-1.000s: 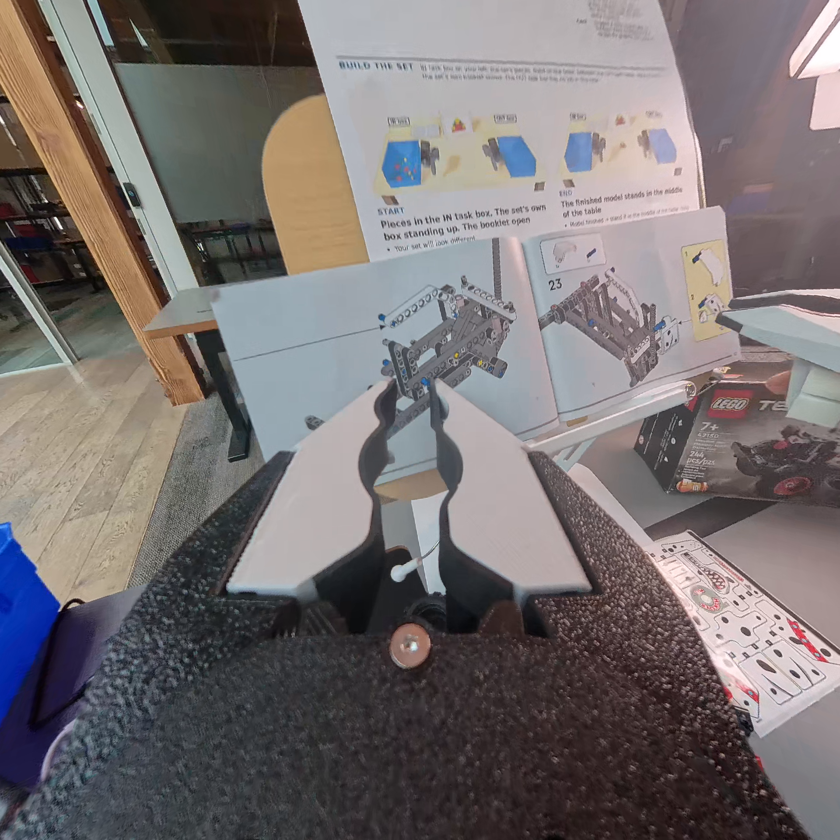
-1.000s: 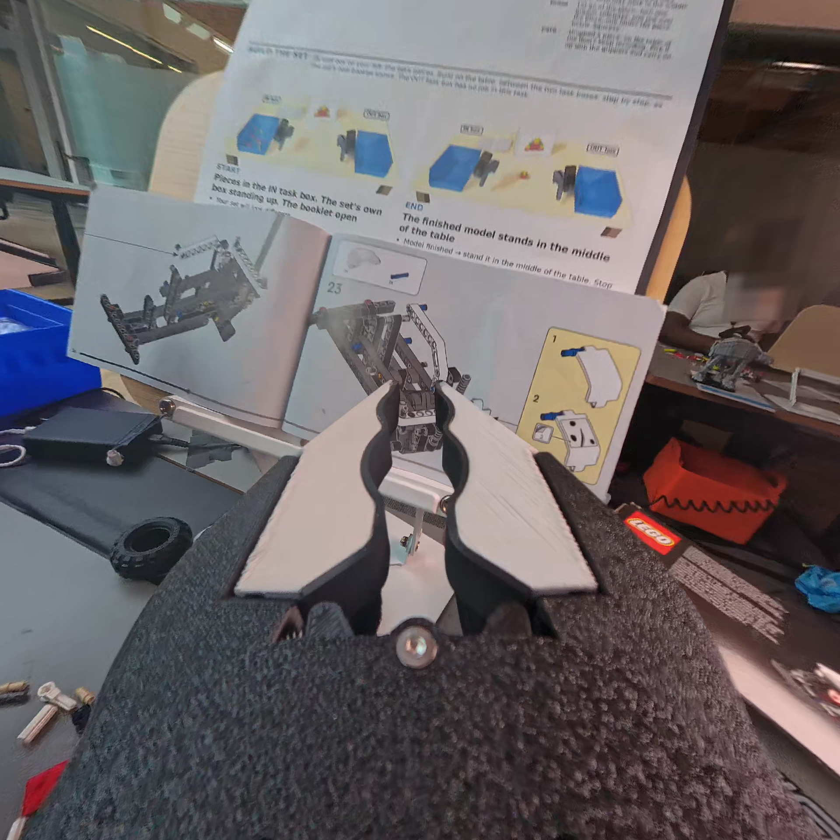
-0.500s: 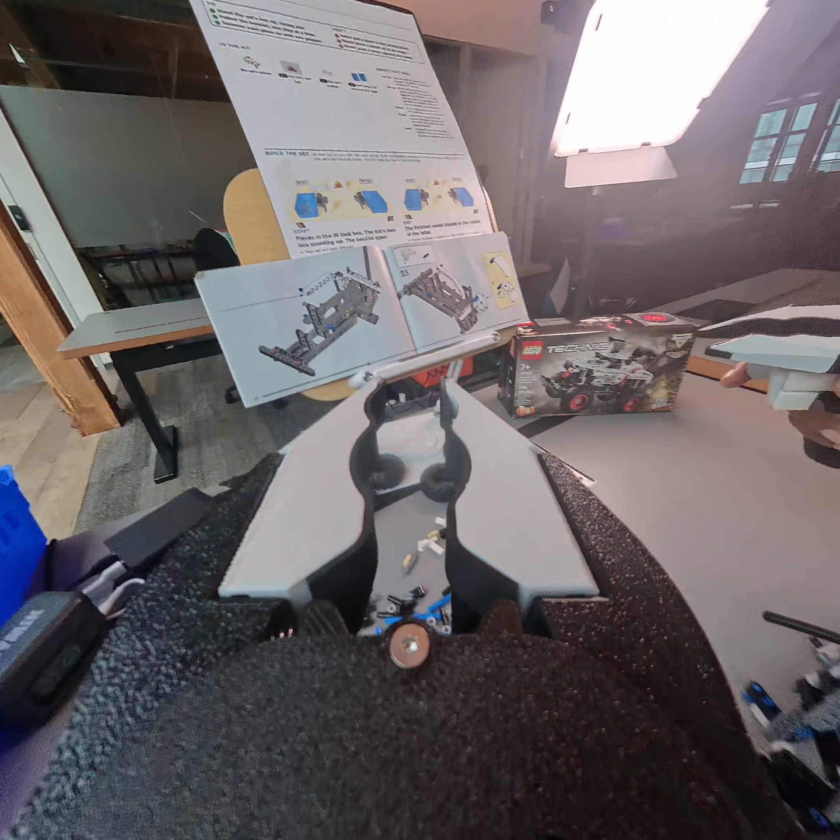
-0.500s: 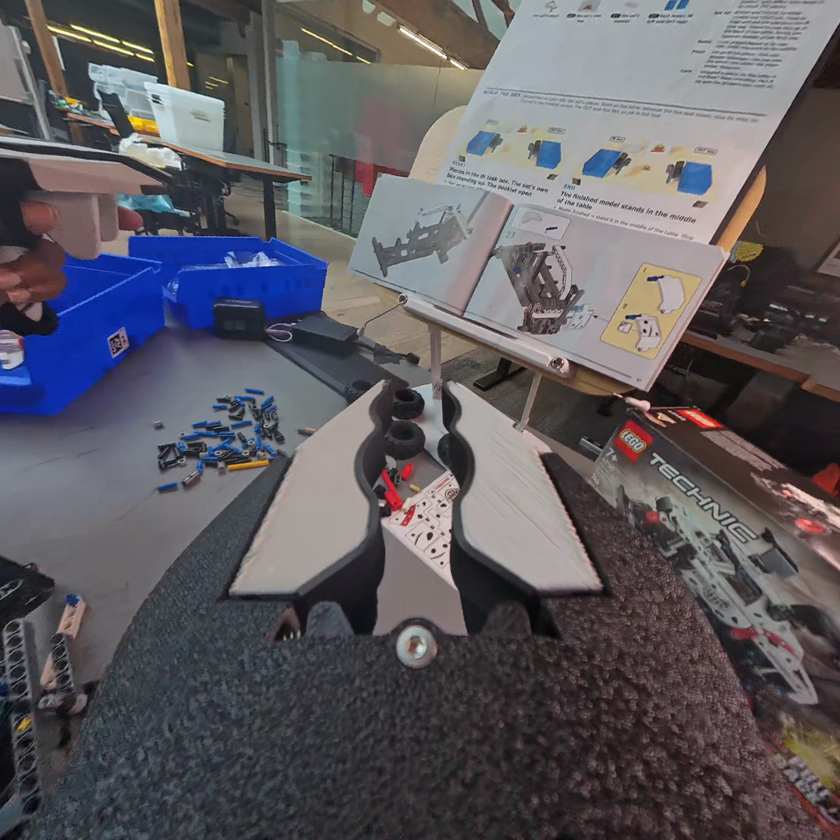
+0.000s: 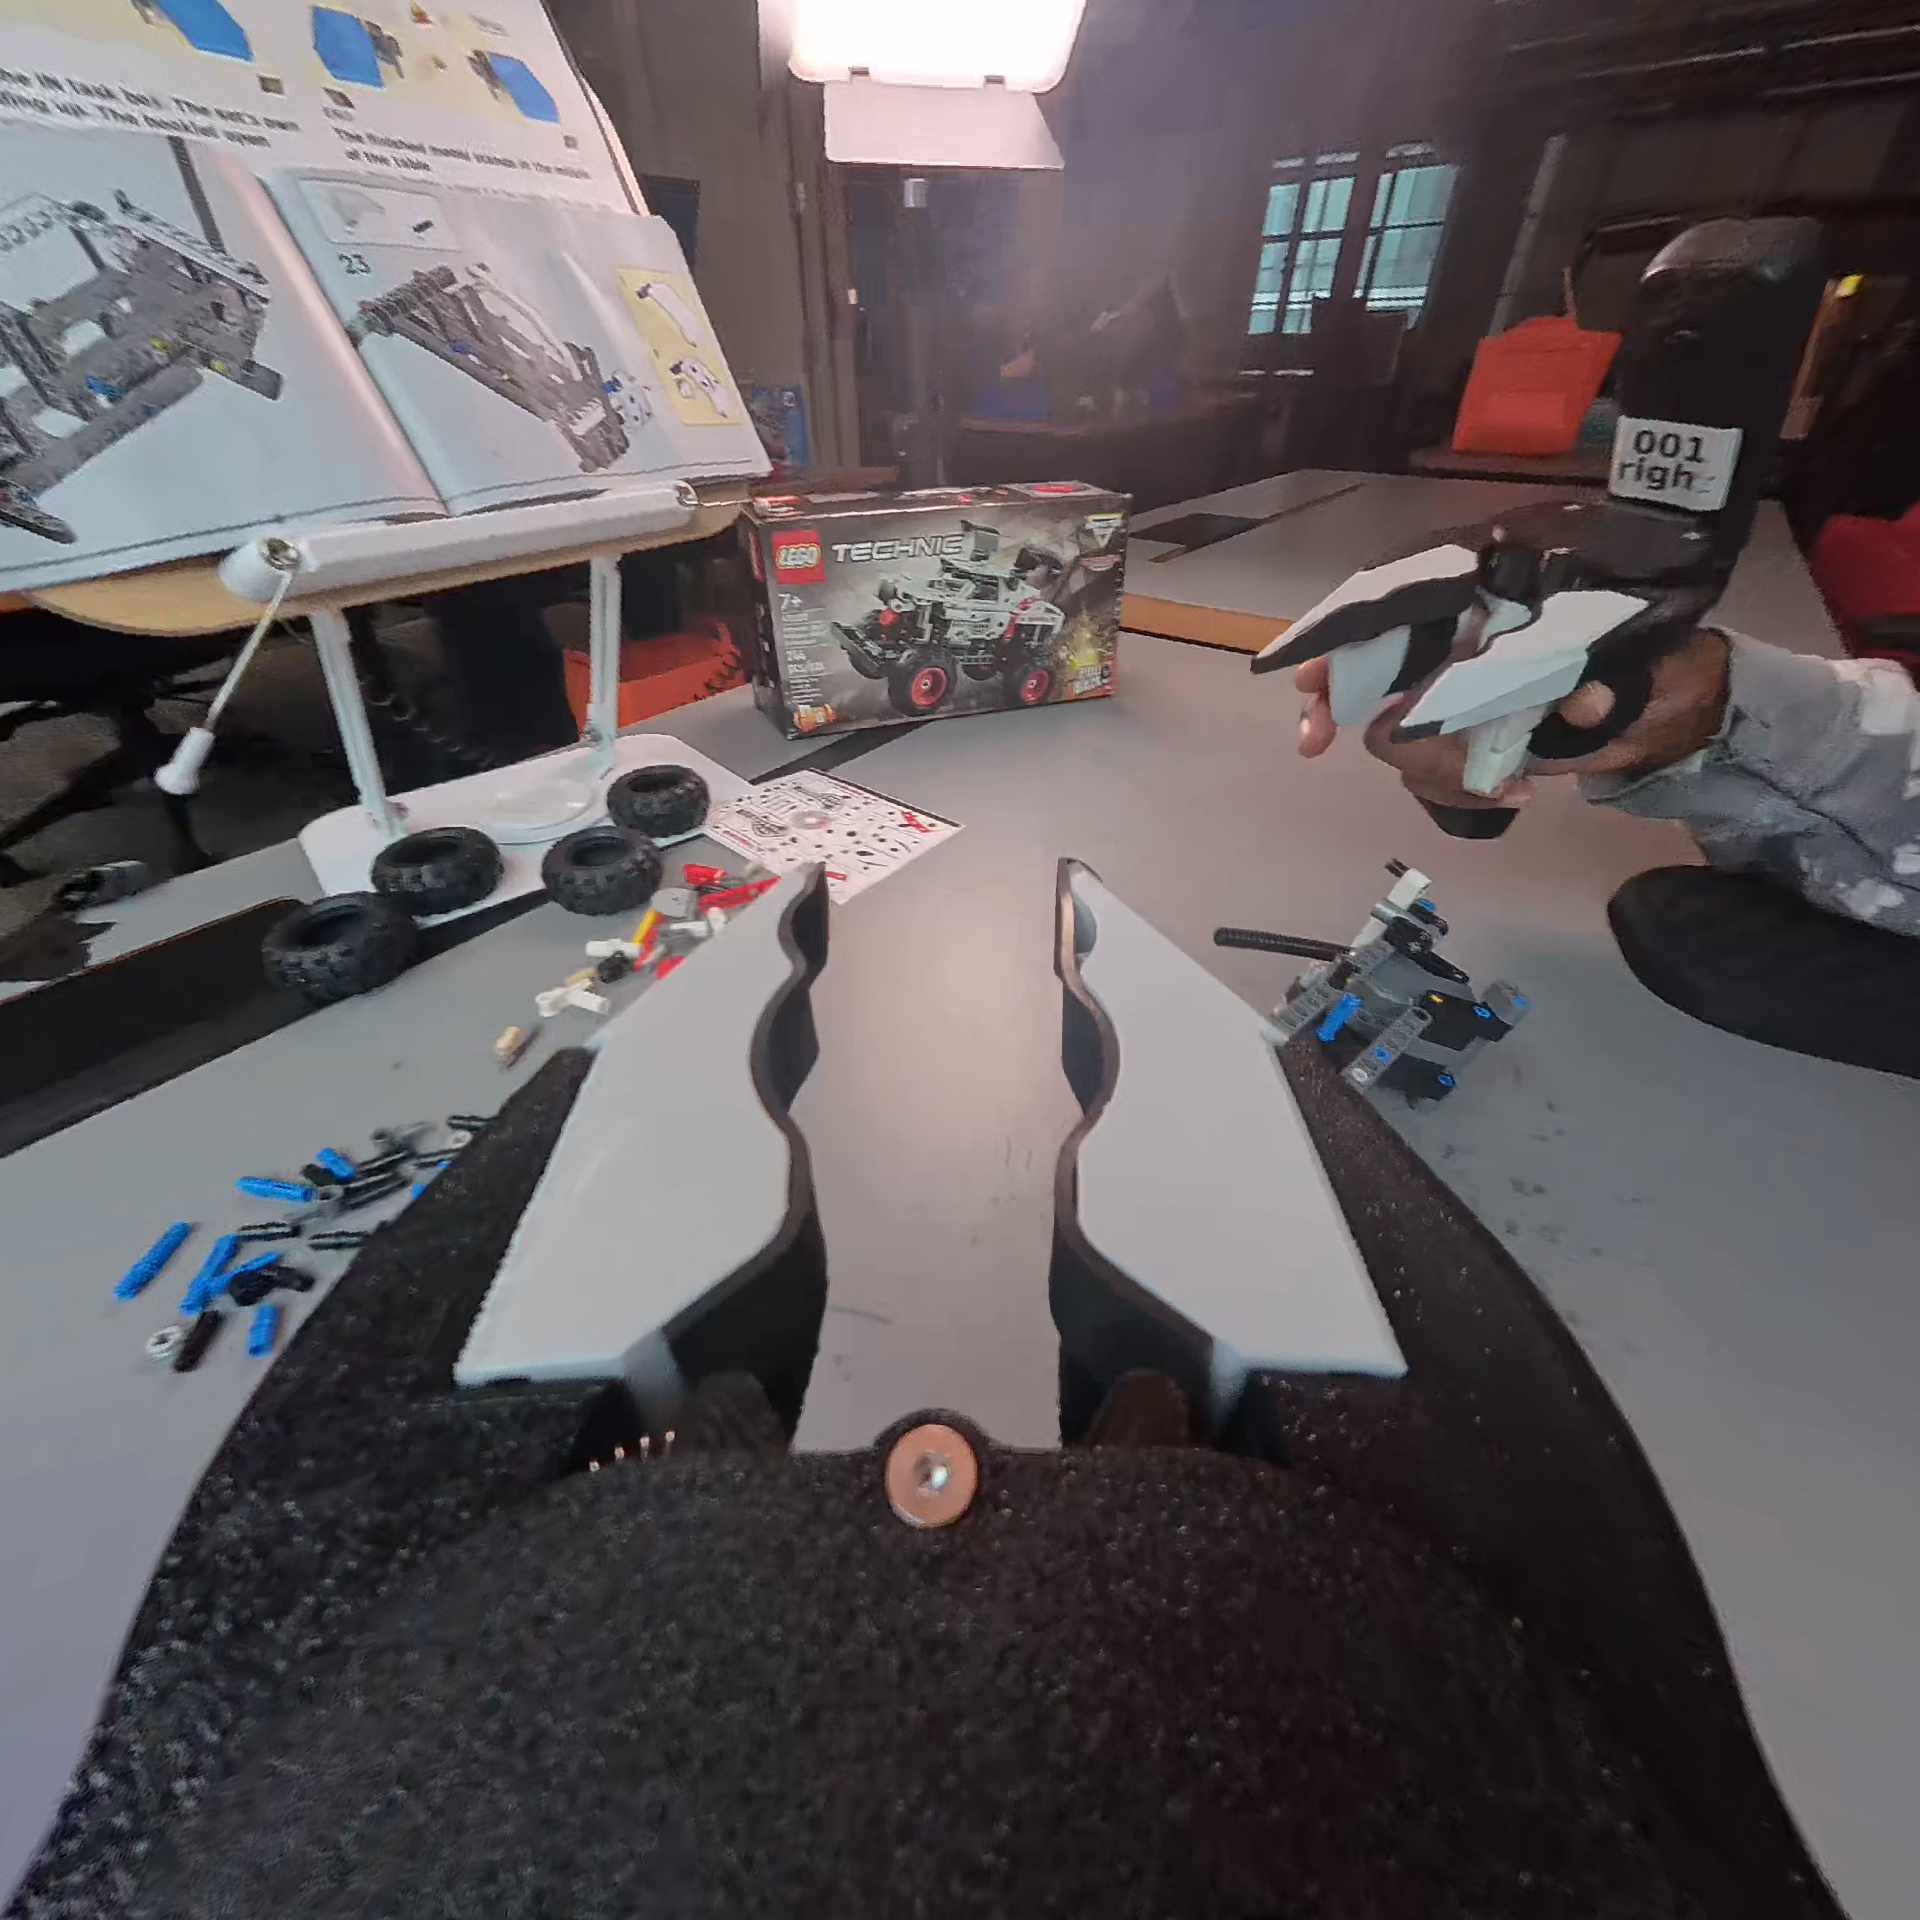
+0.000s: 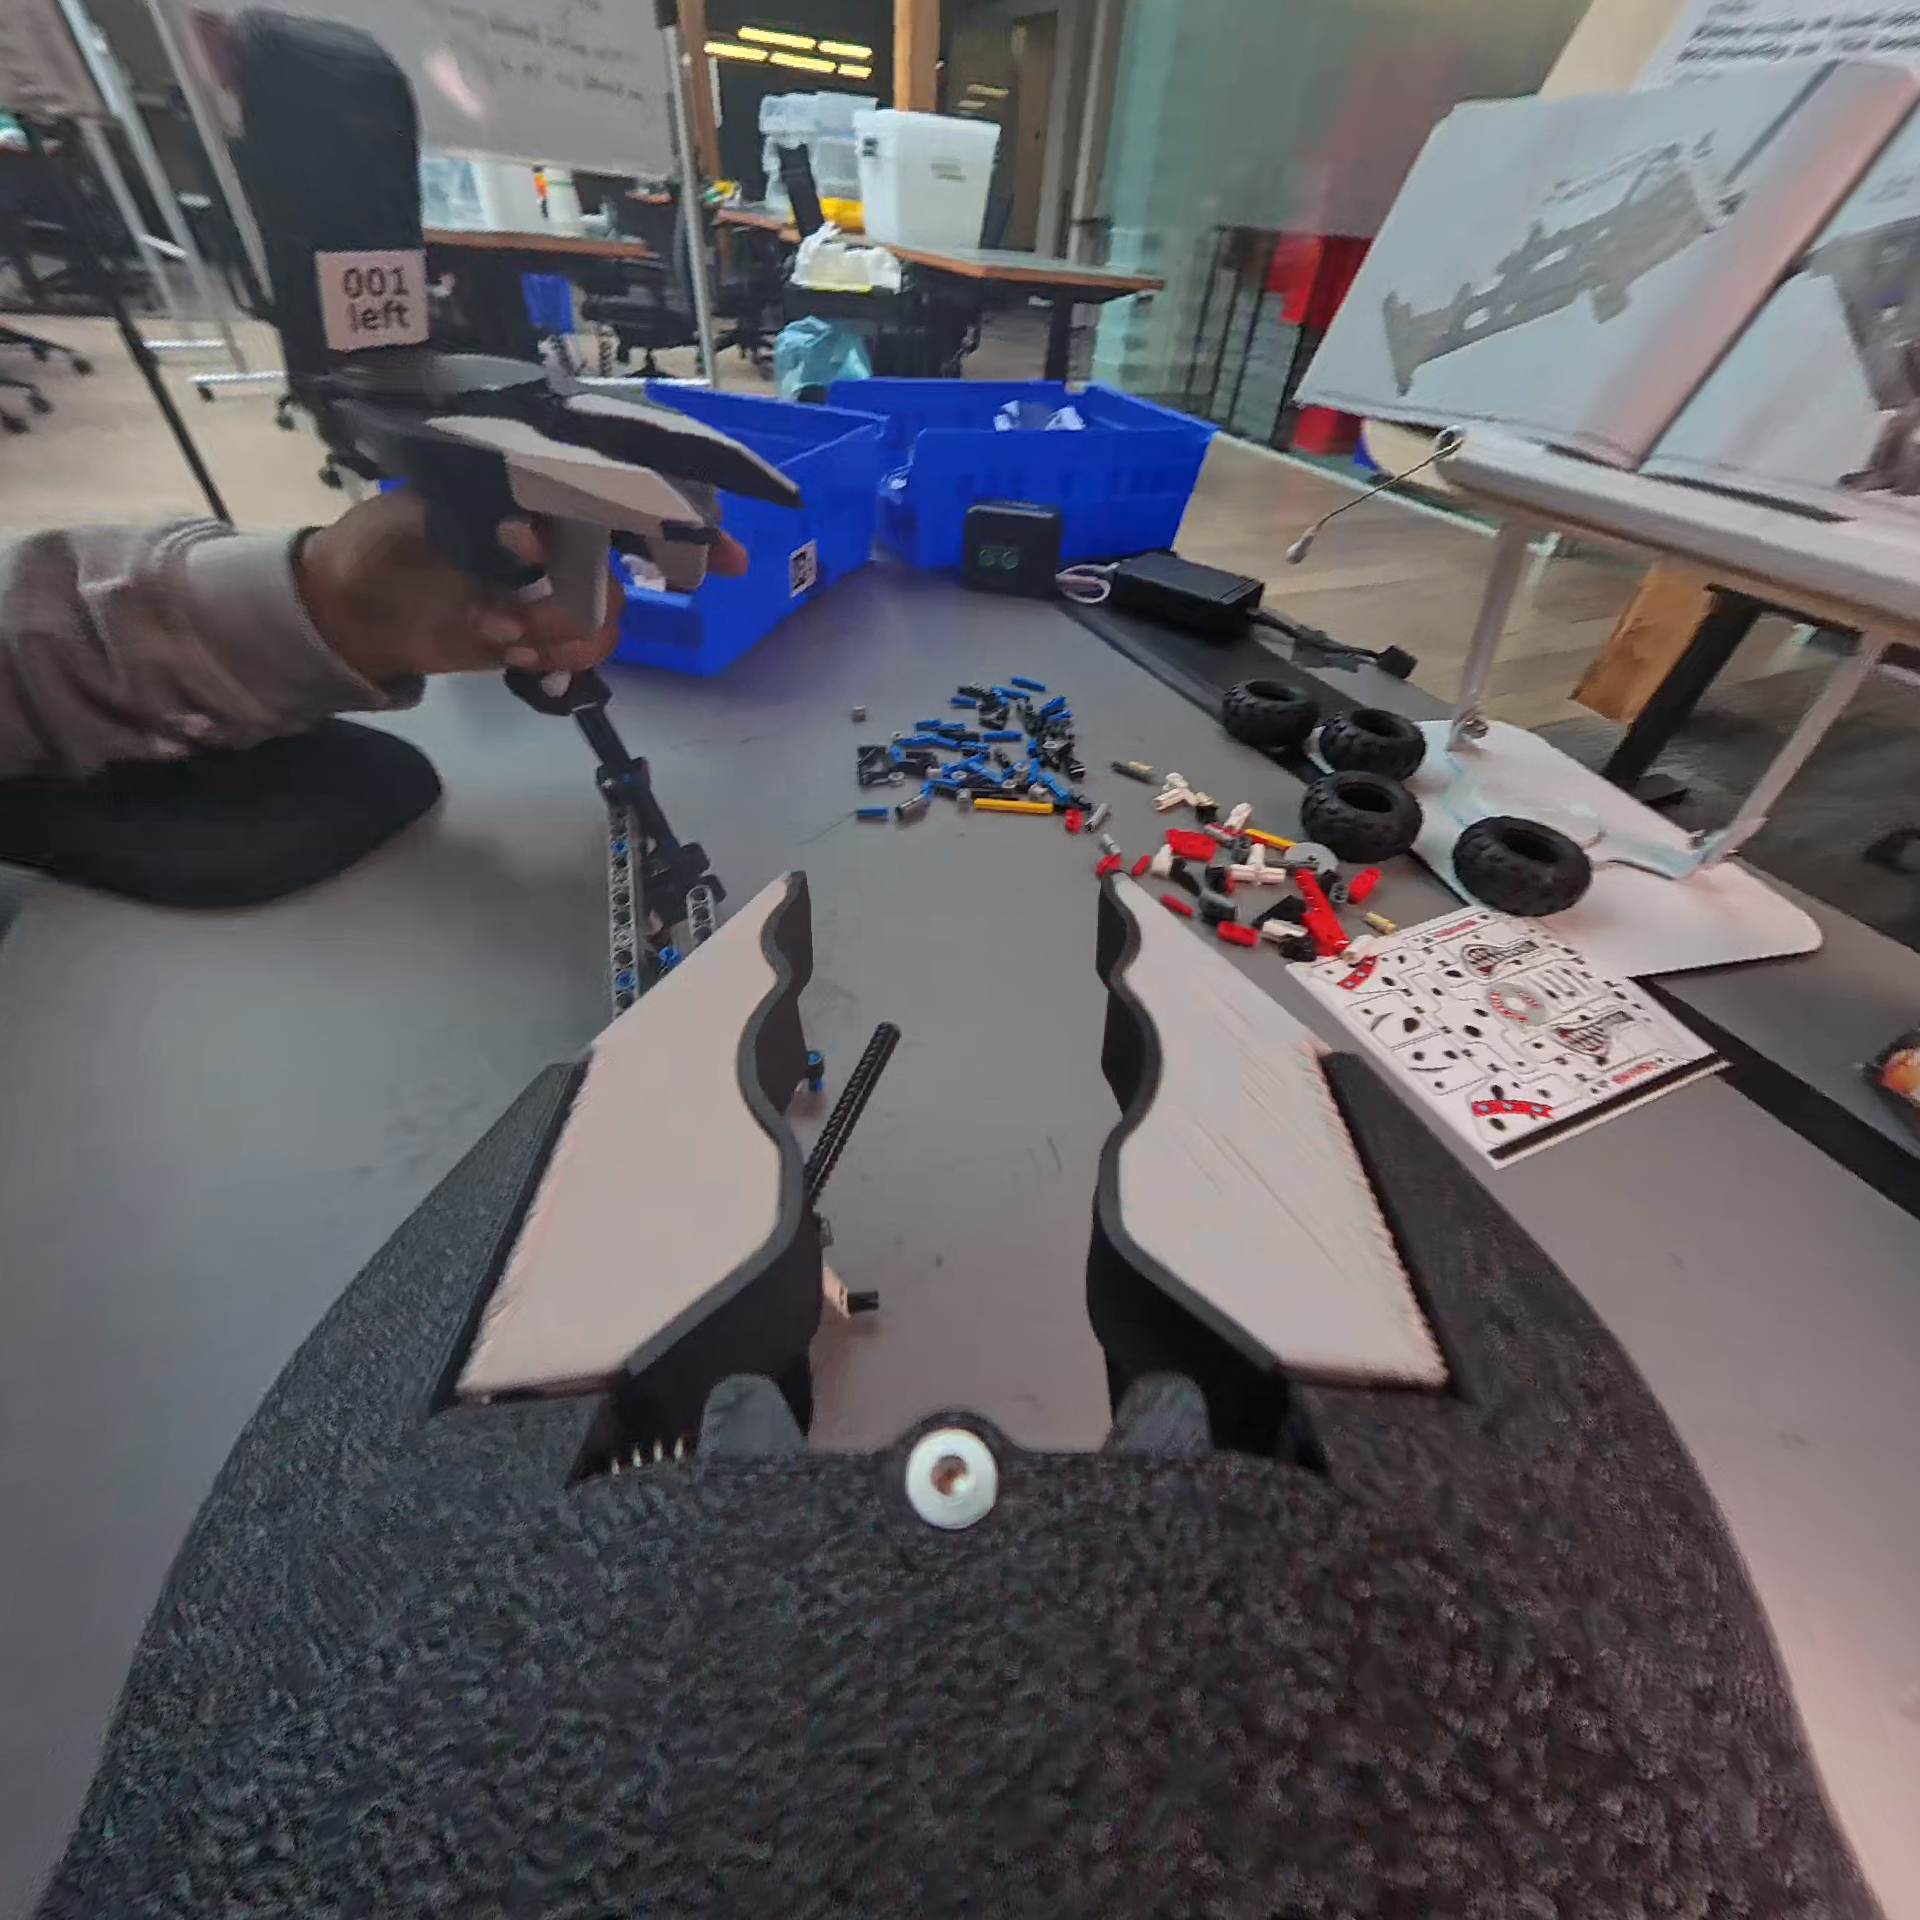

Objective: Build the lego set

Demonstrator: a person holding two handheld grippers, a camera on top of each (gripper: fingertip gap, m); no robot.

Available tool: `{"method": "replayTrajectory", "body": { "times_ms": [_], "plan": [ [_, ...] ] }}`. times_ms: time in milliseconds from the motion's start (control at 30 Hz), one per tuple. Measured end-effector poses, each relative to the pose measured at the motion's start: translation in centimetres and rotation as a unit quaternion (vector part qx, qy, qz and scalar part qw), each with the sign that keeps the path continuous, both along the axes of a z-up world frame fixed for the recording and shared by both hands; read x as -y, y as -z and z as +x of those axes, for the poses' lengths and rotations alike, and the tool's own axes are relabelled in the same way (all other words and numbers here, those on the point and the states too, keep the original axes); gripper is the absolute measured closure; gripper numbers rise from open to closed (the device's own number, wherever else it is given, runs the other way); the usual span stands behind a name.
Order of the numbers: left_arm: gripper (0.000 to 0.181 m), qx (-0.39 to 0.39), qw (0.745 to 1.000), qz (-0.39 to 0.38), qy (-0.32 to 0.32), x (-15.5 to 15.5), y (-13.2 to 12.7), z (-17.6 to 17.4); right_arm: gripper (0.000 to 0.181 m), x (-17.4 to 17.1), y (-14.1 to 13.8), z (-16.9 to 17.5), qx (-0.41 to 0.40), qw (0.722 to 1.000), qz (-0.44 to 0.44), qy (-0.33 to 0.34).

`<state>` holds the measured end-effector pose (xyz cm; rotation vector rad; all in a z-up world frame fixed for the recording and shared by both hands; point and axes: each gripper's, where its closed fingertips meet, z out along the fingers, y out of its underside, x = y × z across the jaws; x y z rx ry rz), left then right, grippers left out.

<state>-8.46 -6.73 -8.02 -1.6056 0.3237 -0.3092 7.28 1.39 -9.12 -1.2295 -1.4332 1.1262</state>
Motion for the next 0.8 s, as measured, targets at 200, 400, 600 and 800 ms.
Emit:
{"method": "replayTrajectory", "body": {
  "times_ms": [200, 400, 600, 800],
  "plan": [
    [0.127, 0.037, 0.995, -0.019, 0.086, 0.7, 1.1, 1.2, 0.098, 3.5, 7.2, 1.9, 0.177, 0.978, 0.011, -0.112],
    [0.113, 0.03, 0.982, -0.056, 0.18, 2.3, 2.6, 3.6, 0.095, 4.6, 10.6, 2.0, 0.25, 0.959, 0.044, -0.129],
    [0.115, -0.017, 0.968, -0.111, 0.225, 3.0, 5.6, 6.1, 0.116, 3.9, 10.7, 1.5, 0.23, 0.965, 0.048, -0.119],
    [0.142, -0.085, 0.969, -0.143, 0.181, 1.9, 7.9, 6.1, 0.119, 2.8, 10.7, 0.9, 0.208, 0.972, 0.034, -0.102]
  ]
}}
